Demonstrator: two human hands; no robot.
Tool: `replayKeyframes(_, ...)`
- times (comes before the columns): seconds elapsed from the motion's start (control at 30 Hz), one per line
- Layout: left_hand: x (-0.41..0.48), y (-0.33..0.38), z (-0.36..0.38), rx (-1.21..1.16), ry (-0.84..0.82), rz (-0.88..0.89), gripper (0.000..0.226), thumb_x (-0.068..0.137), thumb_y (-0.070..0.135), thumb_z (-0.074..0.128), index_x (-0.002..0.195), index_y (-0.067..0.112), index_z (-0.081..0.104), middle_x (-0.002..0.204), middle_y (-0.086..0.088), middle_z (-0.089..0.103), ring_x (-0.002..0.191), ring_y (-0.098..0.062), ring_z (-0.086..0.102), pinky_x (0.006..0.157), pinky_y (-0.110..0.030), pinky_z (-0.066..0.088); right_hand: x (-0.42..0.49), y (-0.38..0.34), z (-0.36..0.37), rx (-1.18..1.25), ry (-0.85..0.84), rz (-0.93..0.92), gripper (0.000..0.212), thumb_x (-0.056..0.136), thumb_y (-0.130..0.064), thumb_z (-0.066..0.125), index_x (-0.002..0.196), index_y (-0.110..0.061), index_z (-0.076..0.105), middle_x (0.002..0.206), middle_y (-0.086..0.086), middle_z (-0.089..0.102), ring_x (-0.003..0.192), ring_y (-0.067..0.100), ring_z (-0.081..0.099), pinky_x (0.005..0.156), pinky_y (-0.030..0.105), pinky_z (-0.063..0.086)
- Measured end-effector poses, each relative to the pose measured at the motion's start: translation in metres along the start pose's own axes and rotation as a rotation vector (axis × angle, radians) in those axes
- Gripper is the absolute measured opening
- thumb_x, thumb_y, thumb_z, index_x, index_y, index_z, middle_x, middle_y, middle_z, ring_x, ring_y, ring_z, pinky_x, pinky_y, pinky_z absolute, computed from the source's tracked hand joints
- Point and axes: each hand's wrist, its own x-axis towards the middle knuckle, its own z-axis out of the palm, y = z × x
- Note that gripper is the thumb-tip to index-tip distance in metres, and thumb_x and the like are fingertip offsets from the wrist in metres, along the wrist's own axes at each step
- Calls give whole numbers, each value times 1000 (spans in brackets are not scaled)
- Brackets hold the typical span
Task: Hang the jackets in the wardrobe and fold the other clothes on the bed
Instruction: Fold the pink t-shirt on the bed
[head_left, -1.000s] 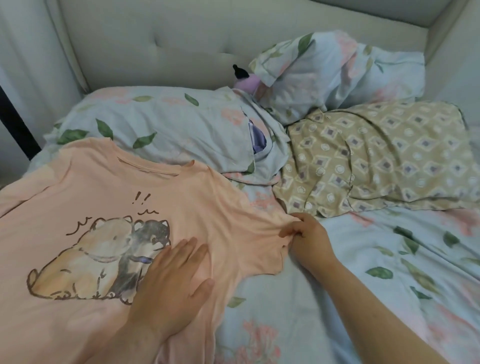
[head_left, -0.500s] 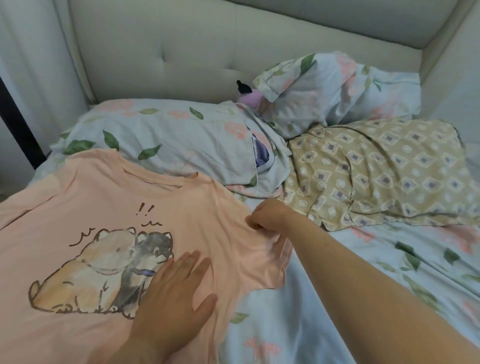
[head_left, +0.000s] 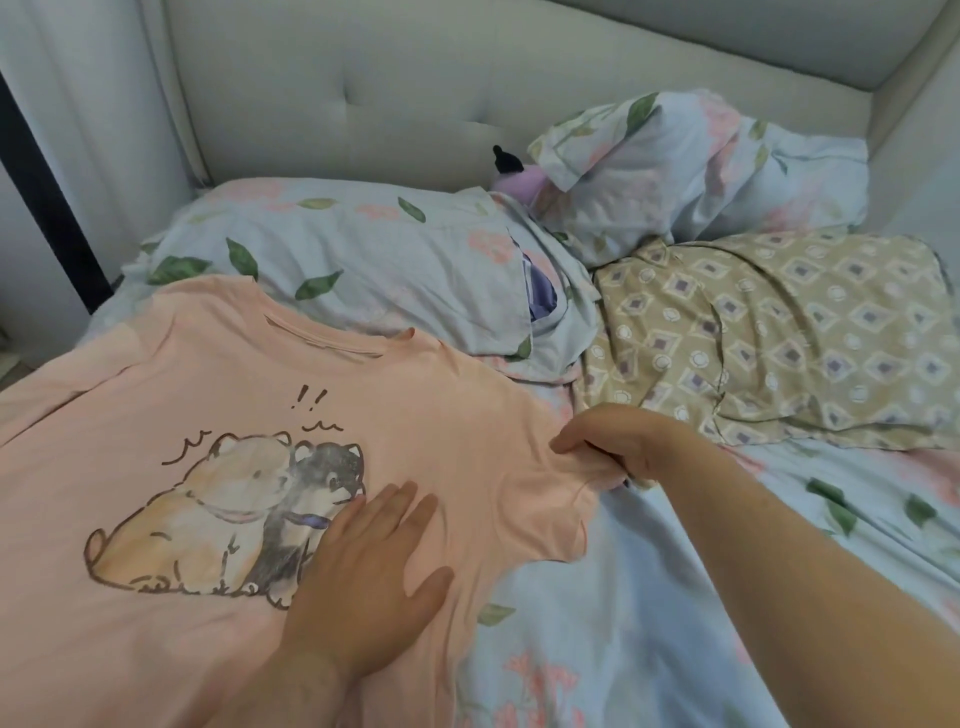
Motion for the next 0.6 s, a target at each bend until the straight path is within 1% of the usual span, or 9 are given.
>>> replayKeyframes(0.07, 0, -1, 0, 13, -1, 0, 77, 83, 69, 23, 152, 36, 29, 161, 13, 18, 148, -3, 12, 119, -28, -6, 3, -1, -7, 23, -4, 28, 36, 74, -21, 73, 103, 0, 65, 100, 17, 71, 94, 37, 68, 87, 45, 50)
replayKeyframes(0.1, 0, -1, 0, 17, 5, 1, 78, 82, 70, 22, 152, 37, 28, 162, 14, 15, 148, -3, 10, 119, -27, -7, 3, 1, -11, 12, 25, 35, 33, 80, -19, 71, 104, 2, 63, 101, 19, 71, 95, 38, 68, 87, 45, 54)
replayKeyframes(0.13, 1, -1, 0, 16, 10, 3, 78, 82, 70, 21, 153, 37, 27, 162, 14, 14, 148, -2, 9, 119, -27, -8, 3, 4, -15, -9, 50, 41, 26, 84, -17, 69, 99, 2, 62, 92, 18, 70, 83, 35, 69, 75, 40, 57)
replayKeyframes(0.2, 0, 0, 0, 11, 10, 2, 77, 82, 69, 22, 152, 36, 29, 161, 13, 17, 148, -3, 11, 119, -27, -7, 2, 15, -17, 66, 90, 40, 19, 87, -17, 70, 90, -3, 58, 72, 14, 62, 58, 26, 58, 53, 30, 46)
replayKeyframes(0.33, 0, 1, -2, 13, 1, -2, 75, 83, 69, 25, 150, 35, 34, 160, 12, 23, 148, -5, 16, 120, -30, -1, -20, 45, -2, 864, 123, -11, 32, 92, -35, 66, 99, -4, 62, 73, 9, 65, 62, 22, 63, 66, 36, 57)
replayKeyframes(0.43, 0, 1, -1, 20, 3, 3, 76, 84, 70, 22, 151, 37, 30, 161, 13, 19, 148, -4, 11, 120, -29, -3, -49, 73, 23, 1362, 105, -21, 37, 93, -32, 59, 109, 2, 57, 103, 19, 65, 93, 33, 68, 86, 51, 56)
replayKeyframes(0.5, -1, 1, -2, 20, 7, 0, 77, 83, 70, 19, 152, 37, 26, 162, 14, 15, 149, -3, 7, 119, -29, -6, -65, 80, 39, 1402, 97, 37, 33, 92, -27, 61, 107, 3, 58, 98, 20, 69, 91, 34, 70, 77, 49, 59)
replayKeyframes(0.53, 0, 1, -2, 15, 8, -4, 77, 83, 70, 19, 152, 37, 27, 162, 14, 15, 149, -3, 7, 119, -28, -7, -70, 78, 47, 1320, 103, 70, 30, 91, -25, 62, 104, 2, 60, 86, 16, 69, 78, 29, 69, 67, 40, 60)
replayKeyframes(0.6, 0, 1, -2, 14, 9, -12, 78, 82, 70, 18, 152, 37, 26, 162, 14, 14, 149, -2, 5, 119, -28, -7, -72, 65, 61, 1101, 126, 100, 18, 87, -20, 65, 96, -5, 62, 65, 7, 58, 53, 17, 53, 46, 24, 47)
